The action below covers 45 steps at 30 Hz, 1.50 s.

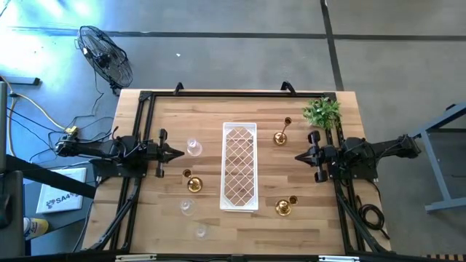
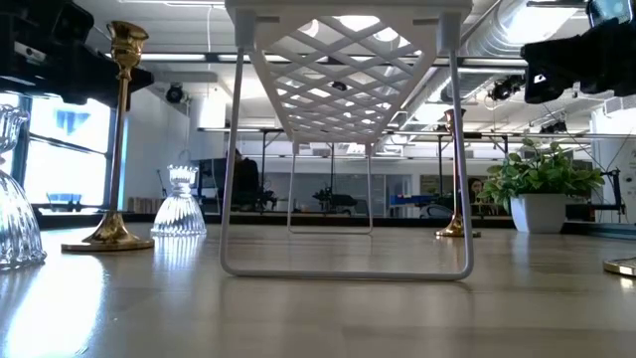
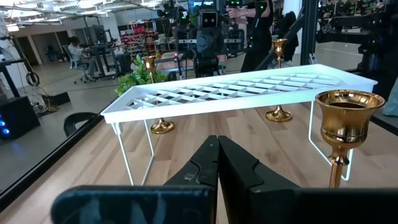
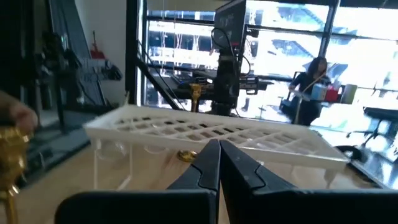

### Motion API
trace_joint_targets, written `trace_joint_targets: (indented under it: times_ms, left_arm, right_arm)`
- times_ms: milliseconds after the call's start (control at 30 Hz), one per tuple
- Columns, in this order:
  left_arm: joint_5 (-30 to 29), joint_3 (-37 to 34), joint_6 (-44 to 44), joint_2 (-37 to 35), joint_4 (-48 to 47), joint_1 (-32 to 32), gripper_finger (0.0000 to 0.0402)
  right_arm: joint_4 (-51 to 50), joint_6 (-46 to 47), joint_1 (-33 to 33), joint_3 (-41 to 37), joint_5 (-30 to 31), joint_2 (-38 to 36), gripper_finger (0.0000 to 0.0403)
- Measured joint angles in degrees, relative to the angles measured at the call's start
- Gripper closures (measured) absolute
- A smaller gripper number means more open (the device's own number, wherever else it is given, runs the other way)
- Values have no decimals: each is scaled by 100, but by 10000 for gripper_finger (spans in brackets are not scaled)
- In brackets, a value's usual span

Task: Pick & Place candle stick holders
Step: Put the top gold candle holder on the shelf

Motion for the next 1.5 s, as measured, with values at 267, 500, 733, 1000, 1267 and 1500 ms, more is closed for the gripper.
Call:
trace_joint_targets:
  times_ms: [267,500,733,1000,1267,1500]
  left_arm:
    - [0,0,0,-1,0,0,401]
    - [0,-1,-1,0,0,0,401]
    - [0,-1,0,-1,0,-1,401]
    - [0,0,2,2,0,-1,401]
    - [0,-2,0,1,0,0,401]
    - [0,-2,2,2,0,0,401]
  right_arm:
    - [-96,832,-1,0,699,0,402]
    - [-282,706,-1,-2,1136,0,402]
    - [-292,553,-1,-2,1803,2,334]
    - [-345,820,-1,0,2702,120,191]
    - [-367,1176,-1,0,2870,790,109]
    - [-389,1496,-2,-1,3375,1485,100]
